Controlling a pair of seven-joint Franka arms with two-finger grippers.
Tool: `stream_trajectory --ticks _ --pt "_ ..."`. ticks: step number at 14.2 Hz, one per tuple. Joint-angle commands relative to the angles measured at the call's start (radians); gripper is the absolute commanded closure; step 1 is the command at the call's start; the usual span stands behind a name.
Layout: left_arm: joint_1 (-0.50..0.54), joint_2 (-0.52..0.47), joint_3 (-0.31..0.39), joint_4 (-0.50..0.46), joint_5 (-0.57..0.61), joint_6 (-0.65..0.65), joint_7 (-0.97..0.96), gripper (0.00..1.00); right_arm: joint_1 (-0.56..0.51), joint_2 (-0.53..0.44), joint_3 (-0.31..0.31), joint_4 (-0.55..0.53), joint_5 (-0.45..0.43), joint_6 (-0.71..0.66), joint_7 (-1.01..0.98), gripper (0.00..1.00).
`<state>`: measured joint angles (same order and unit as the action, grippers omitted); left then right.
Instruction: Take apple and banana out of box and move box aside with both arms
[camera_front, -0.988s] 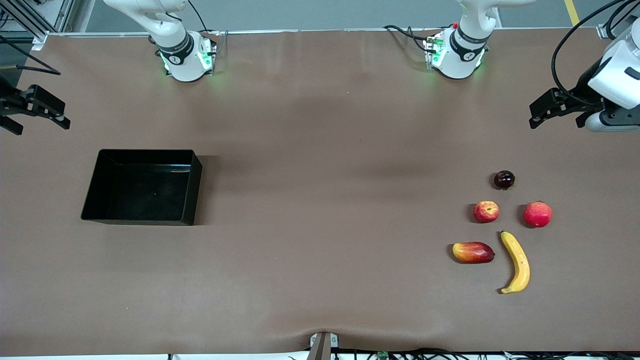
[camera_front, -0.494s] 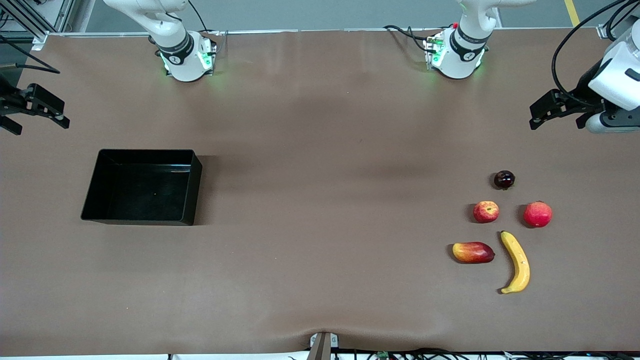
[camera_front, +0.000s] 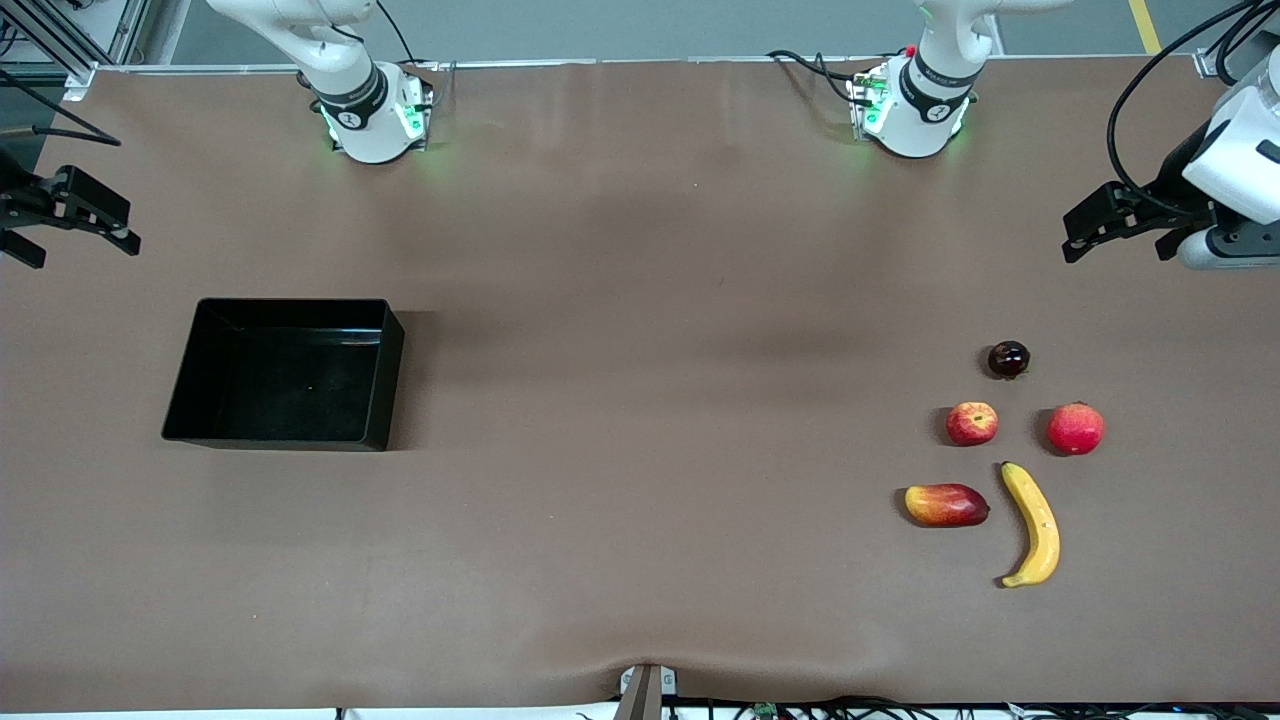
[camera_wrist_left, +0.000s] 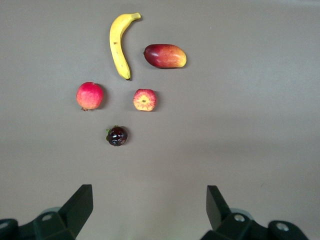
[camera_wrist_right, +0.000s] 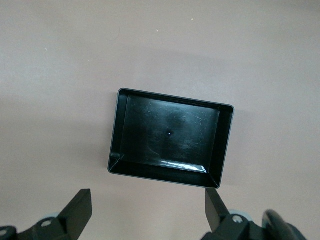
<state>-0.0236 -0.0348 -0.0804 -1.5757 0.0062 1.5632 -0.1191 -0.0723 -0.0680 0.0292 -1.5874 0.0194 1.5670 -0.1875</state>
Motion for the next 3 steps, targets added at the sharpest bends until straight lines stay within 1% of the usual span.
stream_trajectory --ticks 1,3 --pt "-0.002 0.01 -0.004 0.022 0.009 -0.008 -0.013 0.0 0.008 0.008 0.001 0.024 -0.006 -0.018 -0.009 0.0" --pt "-0.005 0.009 -0.007 0.022 0.054 -0.009 -0.031 0.0 0.014 0.008 0.001 0.024 -0.006 -0.018 -0.009 0.0"
